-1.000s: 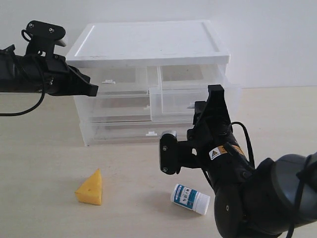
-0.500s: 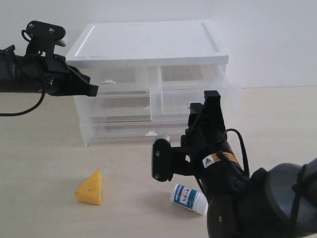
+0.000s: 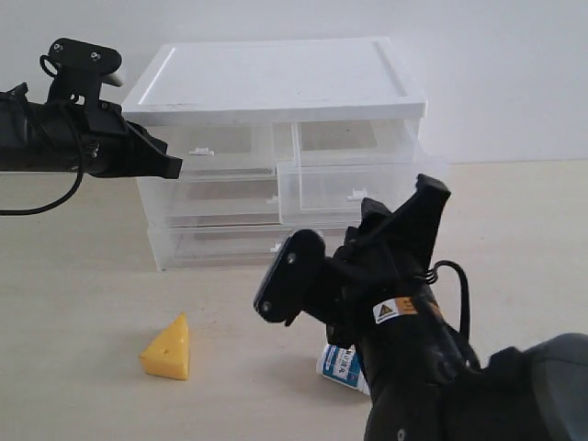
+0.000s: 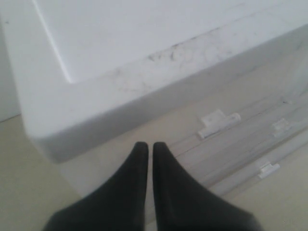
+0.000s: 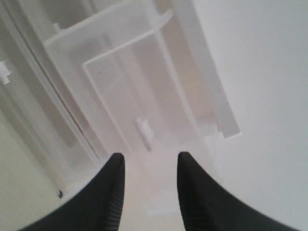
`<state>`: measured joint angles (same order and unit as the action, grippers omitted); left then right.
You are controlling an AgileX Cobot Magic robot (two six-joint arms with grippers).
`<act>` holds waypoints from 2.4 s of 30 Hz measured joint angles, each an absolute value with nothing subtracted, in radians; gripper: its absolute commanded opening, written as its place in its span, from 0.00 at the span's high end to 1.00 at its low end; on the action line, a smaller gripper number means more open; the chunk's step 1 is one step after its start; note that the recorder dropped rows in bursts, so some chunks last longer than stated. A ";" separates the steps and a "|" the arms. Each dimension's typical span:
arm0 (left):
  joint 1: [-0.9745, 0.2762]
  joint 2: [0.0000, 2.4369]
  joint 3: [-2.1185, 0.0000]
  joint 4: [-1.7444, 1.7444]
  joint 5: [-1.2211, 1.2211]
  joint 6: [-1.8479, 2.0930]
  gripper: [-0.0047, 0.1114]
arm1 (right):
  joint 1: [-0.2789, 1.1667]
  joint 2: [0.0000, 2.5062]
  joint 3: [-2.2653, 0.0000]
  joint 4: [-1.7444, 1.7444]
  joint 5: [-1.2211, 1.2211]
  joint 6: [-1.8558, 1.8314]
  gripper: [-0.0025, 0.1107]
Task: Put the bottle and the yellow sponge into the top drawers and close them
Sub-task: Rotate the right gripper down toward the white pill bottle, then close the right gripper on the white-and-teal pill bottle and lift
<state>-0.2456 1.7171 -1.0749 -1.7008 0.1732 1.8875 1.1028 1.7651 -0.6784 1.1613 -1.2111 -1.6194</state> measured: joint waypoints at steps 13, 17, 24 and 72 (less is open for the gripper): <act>-0.246 1.717 -1.075 -1.701 0.173 1.888 0.93 | 1.112 1.404 -0.620 1.518 -0.912 -1.626 0.70; -0.246 1.717 -1.075 -1.701 0.173 1.888 0.93 | 1.114 1.319 -0.618 1.583 -0.787 -1.644 0.70; -0.246 1.717 -1.075 -1.701 0.173 1.888 0.93 | 0.994 1.258 -0.617 1.683 -0.527 -1.637 0.70; -0.246 1.717 -1.075 -1.701 0.173 1.888 0.93 | 0.687 1.703 -0.741 1.741 0.015 -1.879 0.56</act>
<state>-0.2456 1.7171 -1.0749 -1.7008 0.1732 1.8875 0.6868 1.7033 -0.7411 1.7406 0.0148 -1.8795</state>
